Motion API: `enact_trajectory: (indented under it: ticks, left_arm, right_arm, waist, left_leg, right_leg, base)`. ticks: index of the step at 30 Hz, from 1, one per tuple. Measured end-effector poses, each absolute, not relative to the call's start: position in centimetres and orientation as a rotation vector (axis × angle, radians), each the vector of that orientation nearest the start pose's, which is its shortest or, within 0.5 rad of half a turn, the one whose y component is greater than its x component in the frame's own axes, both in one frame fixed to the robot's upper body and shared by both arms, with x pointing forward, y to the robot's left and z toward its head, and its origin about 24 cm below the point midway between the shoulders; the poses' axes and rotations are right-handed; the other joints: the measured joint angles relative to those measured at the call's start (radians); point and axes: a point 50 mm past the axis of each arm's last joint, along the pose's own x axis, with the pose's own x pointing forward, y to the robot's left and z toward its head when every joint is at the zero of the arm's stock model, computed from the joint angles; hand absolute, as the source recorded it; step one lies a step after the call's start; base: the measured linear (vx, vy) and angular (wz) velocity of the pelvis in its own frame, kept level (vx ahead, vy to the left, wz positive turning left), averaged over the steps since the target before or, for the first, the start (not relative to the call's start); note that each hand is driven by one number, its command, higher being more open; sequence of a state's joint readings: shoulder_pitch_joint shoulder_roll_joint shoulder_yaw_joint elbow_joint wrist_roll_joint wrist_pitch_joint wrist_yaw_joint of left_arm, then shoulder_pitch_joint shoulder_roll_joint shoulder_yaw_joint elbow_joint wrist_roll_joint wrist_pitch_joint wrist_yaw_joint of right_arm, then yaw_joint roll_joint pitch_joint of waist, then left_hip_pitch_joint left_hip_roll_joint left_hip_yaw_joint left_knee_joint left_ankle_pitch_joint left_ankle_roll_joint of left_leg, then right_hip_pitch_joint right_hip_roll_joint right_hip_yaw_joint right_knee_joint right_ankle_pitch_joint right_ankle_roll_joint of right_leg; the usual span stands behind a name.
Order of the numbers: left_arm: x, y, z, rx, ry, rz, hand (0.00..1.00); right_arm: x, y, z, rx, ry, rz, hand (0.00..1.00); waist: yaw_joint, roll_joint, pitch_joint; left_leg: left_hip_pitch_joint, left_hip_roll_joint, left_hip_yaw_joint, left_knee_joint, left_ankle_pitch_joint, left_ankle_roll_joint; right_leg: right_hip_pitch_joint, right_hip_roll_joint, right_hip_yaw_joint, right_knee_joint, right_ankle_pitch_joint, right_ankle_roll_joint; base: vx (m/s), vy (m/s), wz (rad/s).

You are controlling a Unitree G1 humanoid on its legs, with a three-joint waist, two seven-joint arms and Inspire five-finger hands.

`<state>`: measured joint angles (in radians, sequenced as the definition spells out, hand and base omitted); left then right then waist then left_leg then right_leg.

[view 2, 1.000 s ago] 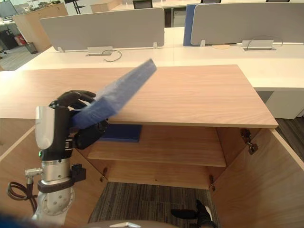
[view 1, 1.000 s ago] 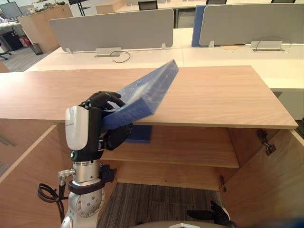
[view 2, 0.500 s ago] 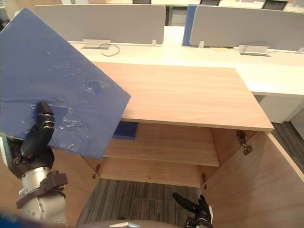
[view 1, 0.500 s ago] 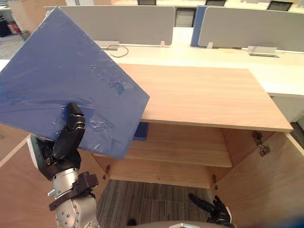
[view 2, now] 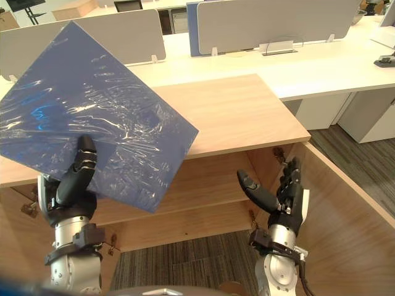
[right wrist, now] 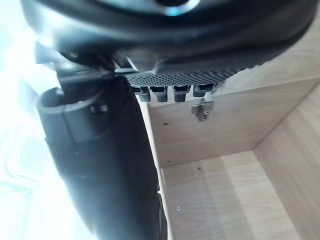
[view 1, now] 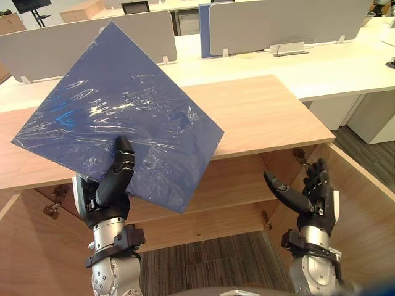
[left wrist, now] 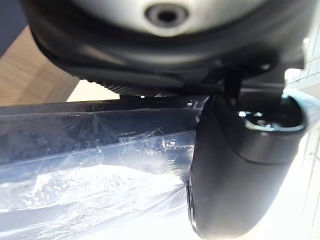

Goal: Walk over to the cabinet, pick up the folder, carry it to the office cabinet, place the folder inside the office cabinet, then close the office cabinet door

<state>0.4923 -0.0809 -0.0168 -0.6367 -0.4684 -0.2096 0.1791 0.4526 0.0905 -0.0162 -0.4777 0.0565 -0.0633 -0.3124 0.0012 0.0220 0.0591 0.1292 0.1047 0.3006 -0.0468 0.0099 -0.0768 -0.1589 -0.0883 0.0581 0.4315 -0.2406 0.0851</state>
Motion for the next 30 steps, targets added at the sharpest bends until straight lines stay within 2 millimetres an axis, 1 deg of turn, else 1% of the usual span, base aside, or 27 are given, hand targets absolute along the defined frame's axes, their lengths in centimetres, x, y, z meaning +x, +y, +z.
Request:
enact_trajectory:
  ticks: [1, 4, 6, 7, 9, 12, 15, 16, 18, 20, 23, 26, 28, 30]
  left_arm:
    - [15.2, 18.2, 10.6, -0.527, -0.361, 0.328, 0.0]
    - [15.8, 18.0, 10.4, -0.511, -0.363, 0.279, 0.0]
    - [16.7, 18.3, 10.5, -0.479, -0.379, 0.222, 0.0]
    - [17.0, 18.4, 10.6, -0.467, -0.386, 0.206, 0.0]
    - [17.9, 19.0, 11.0, -0.412, -0.42, 0.157, 0.0]
    - [18.3, 20.2, 11.5, -0.352, -0.448, 0.154, 0.0]
    - [18.3, 21.0, 11.9, -0.314, -0.466, 0.158, 0.0]
    - [18.3, 21.1, 12.0, -0.3, -0.469, 0.146, 0.0]
    - [18.5, 21.1, 12.2, -0.275, -0.473, 0.11, 0.0]
    - [19.0, 20.9, 12.5, -0.251, -0.482, 0.053, 0.0]
    - [19.5, 20.2, 12.8, -0.258, -0.492, -0.029, 0.0]
    - [19.7, 19.8, 13.0, -0.259, -0.494, -0.088, 0.0]
    - [19.7, 19.8, 13.1, -0.255, -0.492, -0.107, 0.0]
    - [19.8, 19.9, 13.2, -0.236, -0.489, -0.121, 0.0]
  right_arm:
    - [16.4, -18.4, 7.3, 0.098, -0.13, -0.482, 1.0]
    - [17.9, -18.2, 9.0, 0.097, -0.231, -0.438, 1.0]
    - [19.9, -18.1, 11.6, 0.087, -0.376, -0.378, 1.0]
    - [20.3, -18.1, 12.4, 0.087, -0.419, -0.358, 1.0]
    - [21.9, -18.2, 15.3, 0.135, -0.573, -0.27, 1.0]
    - [23.1, -18.0, 17.5, 0.204, -0.688, -0.164, 1.0]
    - [24.3, -17.8, 17.9, 0.253, -0.688, -0.067, 1.0]
    - [24.9, -17.9, 17.8, 0.275, -0.666, -0.021, 1.0]
    - [25.9, -18.1, 17.8, 0.263, -0.639, 0.039, 1.0]
    - [27.8, -17.8, 18.5, 0.251, -0.612, 0.127, 1.0]
    - [29.2, -17.3, 19.8, 0.206, -0.612, 0.195, 1.0]
    - [30.0, -16.5, 20.9, 0.169, -0.625, 0.257, 1.0]
    - [30.3, -16.2, 21.1, 0.159, -0.616, 0.287, 1.0]
    - [30.8, -16.2, 20.8, 0.148, -0.579, 0.327, 1.0]
  waist:
    - [0.0, 0.002, -0.002]
    - [-0.001, 0.004, -0.013]
    - [0.0, 0.017, -0.024]
    - [-0.001, 0.019, -0.025]
    - [-0.001, 0.024, -0.028]
    - [-0.001, 0.024, -0.029]
    - [0.001, 0.024, -0.028]
    - [0.005, 0.026, -0.03]
    - [0.016, 0.03, -0.032]
    - [0.021, 0.036, -0.036]
    - [0.022, 0.038, -0.036]
    - [0.023, 0.038, -0.037]
    - [0.024, 0.038, -0.037]
    - [0.024, 0.038, -0.037]
  left_leg:
    - [-0.001, -0.001, -0.001, 0.0, -0.002, 0.0]
    - [-0.008, -0.004, -0.012, 0.003, -0.006, -0.001]
    - [-0.025, -0.001, -0.022, 0.008, -0.006, 0.0]
    - [-0.03, -0.001, -0.029, 0.012, -0.005, 0.001]
    - [-0.034, 0.0, -0.049, 0.019, -0.005, 0.009]
    - [-0.033, -0.006, -0.063, 0.024, -0.005, 0.016]
    - [-0.032, -0.012, -0.07, 0.024, -0.004, 0.019]
    - [-0.03, -0.015, -0.072, 0.023, -0.004, 0.021]
    - [-0.03, -0.018, -0.076, 0.021, -0.002, 0.024]
    - [-0.032, -0.022, -0.078, 0.015, 0.005, 0.033]
    - [-0.03, -0.025, -0.091, 0.01, 0.01, 0.04]
    - [-0.028, -0.028, -0.093, 0.006, 0.012, 0.042]
    - [-0.028, -0.03, -0.093, 0.004, 0.013, 0.043]
    - [-0.025, -0.034, -0.095, -0.003, 0.017, 0.047]
  right_leg:
    - [0.0, 0.0, 0.0, -0.001, 0.002, -0.004]
    - [0.003, 0.001, -0.004, -0.011, 0.008, 0.001]
    - [0.015, 0.004, -0.012, -0.047, 0.034, 0.005]
    - [0.021, 0.005, -0.017, -0.059, 0.041, 0.007]
    - [0.05, 0.002, -0.03, -0.103, 0.068, 0.016]
    - [0.078, -0.006, -0.04, -0.145, 0.09, 0.02]
    - [0.092, -0.013, -0.046, -0.167, 0.102, 0.019]
    - [0.099, -0.016, -0.049, -0.178, 0.108, 0.019]
    - [0.108, -0.018, -0.052, -0.193, 0.119, 0.019]
    - [0.113, -0.02, -0.054, -0.214, 0.135, 0.019]
    - [0.136, -0.023, -0.065, -0.243, 0.152, 0.02]
    - [0.145, -0.026, -0.069, -0.259, 0.161, 0.022]
    - [0.146, -0.027, -0.069, -0.265, 0.164, 0.023]
    - [0.155, -0.03, -0.072, -0.278, 0.172, 0.025]
  base:
    - [0.0, 0.0, 0.0]
    - [0.0, 0.022, 0.04]
    - [-0.01, 0.035, 0.11]
    - [-0.01, 0.031, 0.18]
    - [-0.02, 0.043, 0.19]
    - [-0.05, 0.061, 0.13]
    - [-0.06, 0.054, 0.08]
    - [-0.05, 0.039, 0.08]
    - [-0.04, 0.034, 0.05]
    - [-0.04, 0.026, 0.02]
    - [-0.02, 0.016, 0.1]
    - [0.0, 0.006, 0.04]
    - [0.0, 0.0, 0.0]
    - [0.0, 0.007, 0.02]
